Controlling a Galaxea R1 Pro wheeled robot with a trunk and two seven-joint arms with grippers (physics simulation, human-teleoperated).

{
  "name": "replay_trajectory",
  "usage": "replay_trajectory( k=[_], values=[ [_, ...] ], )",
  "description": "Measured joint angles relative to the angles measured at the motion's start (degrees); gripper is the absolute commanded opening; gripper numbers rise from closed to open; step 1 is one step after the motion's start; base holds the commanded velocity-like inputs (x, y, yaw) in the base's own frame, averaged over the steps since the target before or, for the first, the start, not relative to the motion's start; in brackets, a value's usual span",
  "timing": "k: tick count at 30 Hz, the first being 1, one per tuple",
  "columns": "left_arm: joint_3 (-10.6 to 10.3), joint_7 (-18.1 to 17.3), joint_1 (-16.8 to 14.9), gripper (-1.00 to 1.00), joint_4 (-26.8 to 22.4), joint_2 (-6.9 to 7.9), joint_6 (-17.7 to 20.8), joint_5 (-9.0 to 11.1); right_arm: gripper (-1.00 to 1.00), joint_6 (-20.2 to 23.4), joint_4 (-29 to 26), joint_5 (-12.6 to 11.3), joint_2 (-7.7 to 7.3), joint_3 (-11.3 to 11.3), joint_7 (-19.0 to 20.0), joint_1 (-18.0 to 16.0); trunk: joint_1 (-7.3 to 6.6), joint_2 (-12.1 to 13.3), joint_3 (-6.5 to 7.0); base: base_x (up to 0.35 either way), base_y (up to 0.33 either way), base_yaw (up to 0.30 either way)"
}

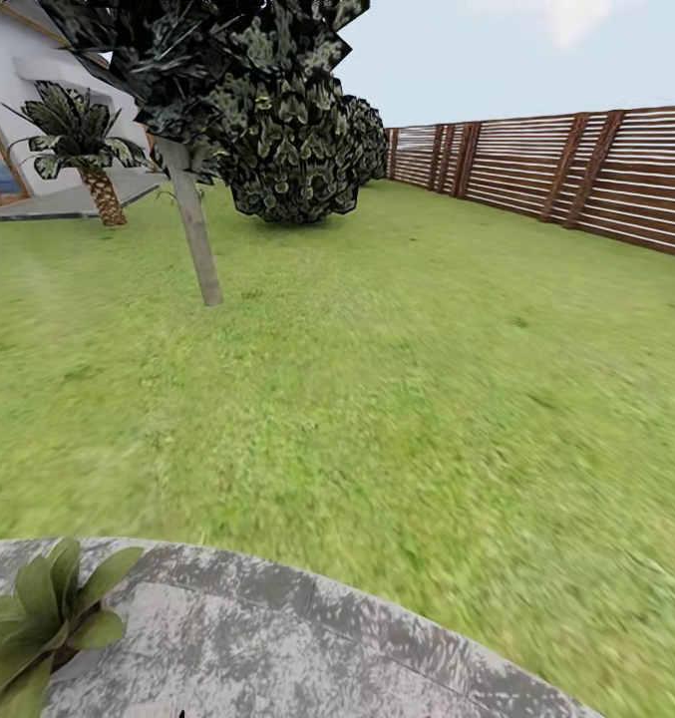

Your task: Pick up the pesticide atomizer in the garden and spray insectifuge to fully cover both potted plants in the garden.

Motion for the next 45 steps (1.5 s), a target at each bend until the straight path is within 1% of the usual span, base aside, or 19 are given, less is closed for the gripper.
replay_trajectory(
  k=[27, 45],
  values=[
    [0.0, 0.0, 0.05, 1.0, -0.05, 0.06, 0.0, -0.01, 1.0, 0.0, 0.0, 0.0, 0.0, 0.01, 0.0, 0.0, 0.0, 0.0, 2.25, 0.337, 0.0, 0.0],
    [0.0, 0.0, 0.05, 1.0, -0.05, 0.05, -0.53, 0.0, 1.0, 0.09, -0.03, 0.0, 0.0, 0.01, 0.01, 0.0, 0.0, 0.0, 2.41, 0.337, 0.0, 0.0]
  ],
)
